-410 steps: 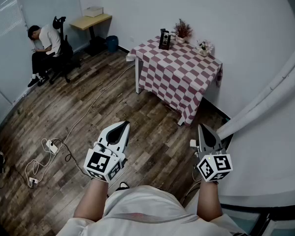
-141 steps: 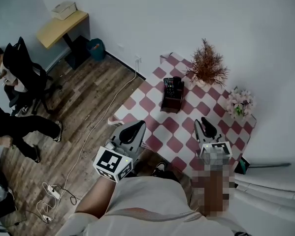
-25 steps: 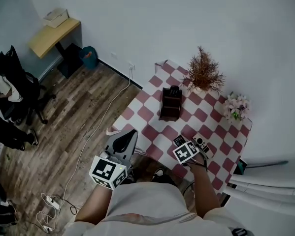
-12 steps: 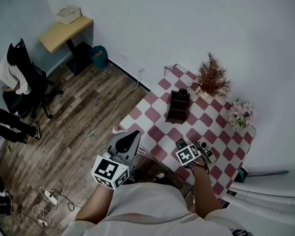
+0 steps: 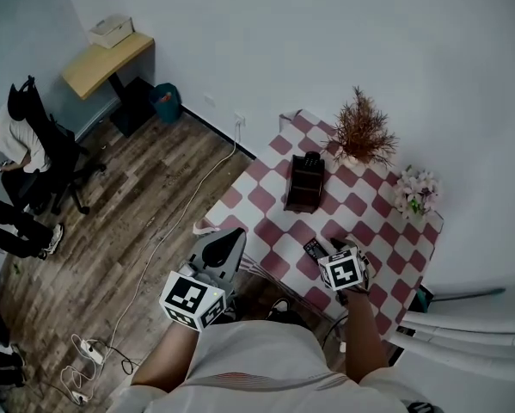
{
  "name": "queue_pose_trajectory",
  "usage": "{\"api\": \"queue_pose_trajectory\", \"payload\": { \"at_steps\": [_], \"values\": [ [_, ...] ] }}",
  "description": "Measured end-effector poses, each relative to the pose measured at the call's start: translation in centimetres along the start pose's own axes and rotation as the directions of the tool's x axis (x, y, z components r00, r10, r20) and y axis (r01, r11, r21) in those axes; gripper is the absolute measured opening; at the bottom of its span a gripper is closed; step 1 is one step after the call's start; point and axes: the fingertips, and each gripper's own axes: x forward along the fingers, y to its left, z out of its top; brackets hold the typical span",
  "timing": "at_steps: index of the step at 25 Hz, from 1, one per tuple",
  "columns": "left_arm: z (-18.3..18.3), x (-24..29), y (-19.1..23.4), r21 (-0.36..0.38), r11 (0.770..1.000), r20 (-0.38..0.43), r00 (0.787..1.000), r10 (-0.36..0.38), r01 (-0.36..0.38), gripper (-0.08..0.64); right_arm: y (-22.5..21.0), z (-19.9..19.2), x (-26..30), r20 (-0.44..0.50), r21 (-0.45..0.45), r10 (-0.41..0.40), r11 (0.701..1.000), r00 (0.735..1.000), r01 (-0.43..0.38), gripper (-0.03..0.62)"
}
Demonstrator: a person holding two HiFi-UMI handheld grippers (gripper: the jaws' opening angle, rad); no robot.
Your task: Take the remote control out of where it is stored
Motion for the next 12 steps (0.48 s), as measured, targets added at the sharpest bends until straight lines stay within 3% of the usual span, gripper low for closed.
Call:
{"api": "queue_pose_trajectory", "payload": {
  "at_steps": [3, 6, 12],
  "values": [
    [0.2, 0.3, -0.2, 0.0, 1.0, 0.004, 1.0, -0.014, 0.014, 0.009, -0.7, 3.8, -3.3, 0.185, 0.036, -0.028, 0.999, 0.982, 0.022, 0.135],
    [0.4, 0.5, -0.5, 0.006, 1.0, 0.007, 1.0, -0.025, 0.025, 0.009, -1.3, 6.7, -6.4, 0.331, 0.074, -0.063, 0.996, 0.941, 0.04, 0.081],
    [1.0, 0.7, -0.8, 0.017, 0.999, 0.013, 0.999, -0.046, 0.046, 0.009, -1.4, 10.4, -12.3, 0.57, 0.15, -0.1, 0.989, 0.815, 0.017, 0.035]
  ]
}}
